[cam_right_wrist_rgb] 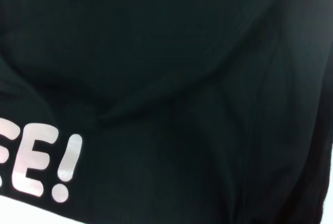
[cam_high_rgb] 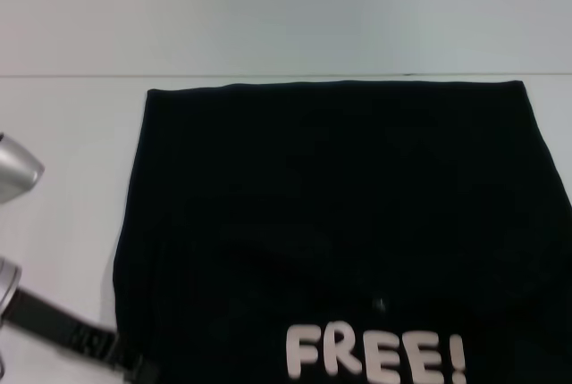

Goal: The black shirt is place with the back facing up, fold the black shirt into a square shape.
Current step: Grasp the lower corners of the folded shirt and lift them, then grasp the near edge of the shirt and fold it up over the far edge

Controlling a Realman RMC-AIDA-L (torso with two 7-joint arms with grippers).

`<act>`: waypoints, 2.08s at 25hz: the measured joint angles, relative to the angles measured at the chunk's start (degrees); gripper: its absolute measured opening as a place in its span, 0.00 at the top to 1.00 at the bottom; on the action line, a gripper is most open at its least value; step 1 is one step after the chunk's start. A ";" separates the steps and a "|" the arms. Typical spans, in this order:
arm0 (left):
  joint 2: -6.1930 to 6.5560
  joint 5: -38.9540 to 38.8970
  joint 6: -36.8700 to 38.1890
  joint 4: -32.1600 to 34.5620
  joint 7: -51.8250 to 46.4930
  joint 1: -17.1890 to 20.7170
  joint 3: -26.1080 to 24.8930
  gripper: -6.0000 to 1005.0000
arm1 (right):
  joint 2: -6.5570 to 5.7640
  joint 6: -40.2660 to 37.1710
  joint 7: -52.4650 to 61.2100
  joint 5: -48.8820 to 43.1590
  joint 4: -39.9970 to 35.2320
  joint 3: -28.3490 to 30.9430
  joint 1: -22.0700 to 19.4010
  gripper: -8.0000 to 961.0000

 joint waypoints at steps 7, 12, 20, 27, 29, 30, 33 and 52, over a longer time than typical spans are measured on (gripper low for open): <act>-1.01 0.48 4.17 2.76 0.23 2.15 1.39 0.89 | 0.09 -2.14 -1.72 0.22 0.10 1.30 -1.28 0.93; 1.14 -3.88 2.55 0.95 0.47 -1.76 -5.18 0.88 | -0.97 -1.70 -4.27 6.97 0.23 7.45 1.81 0.93; 5.80 -6.67 -8.37 -6.15 -4.07 -8.57 -15.92 0.87 | -6.07 4.23 -4.36 14.60 4.49 15.56 5.42 0.93; 5.39 -6.32 -29.90 -13.28 -8.52 -10.73 -10.75 0.87 | -6.89 24.69 -3.77 13.11 17.08 14.37 8.85 0.93; 4.93 -6.30 -32.90 -13.72 -9.26 -10.98 -9.10 0.86 | -6.59 29.27 -3.88 12.72 20.15 14.00 9.95 0.93; 4.71 -6.28 -33.37 -13.80 -9.46 -11.24 -8.40 0.86 | -6.49 30.84 -3.86 12.69 21.12 13.64 10.41 0.93; 4.38 -6.27 -33.90 -13.66 -10.00 -11.84 -7.54 0.86 | -6.30 32.37 -3.50 12.76 21.47 12.92 11.66 0.93; 2.34 -6.35 -50.14 -14.46 -12.41 -14.36 -4.67 0.84 | -4.14 55.05 -0.43 12.77 27.39 7.06 16.43 0.93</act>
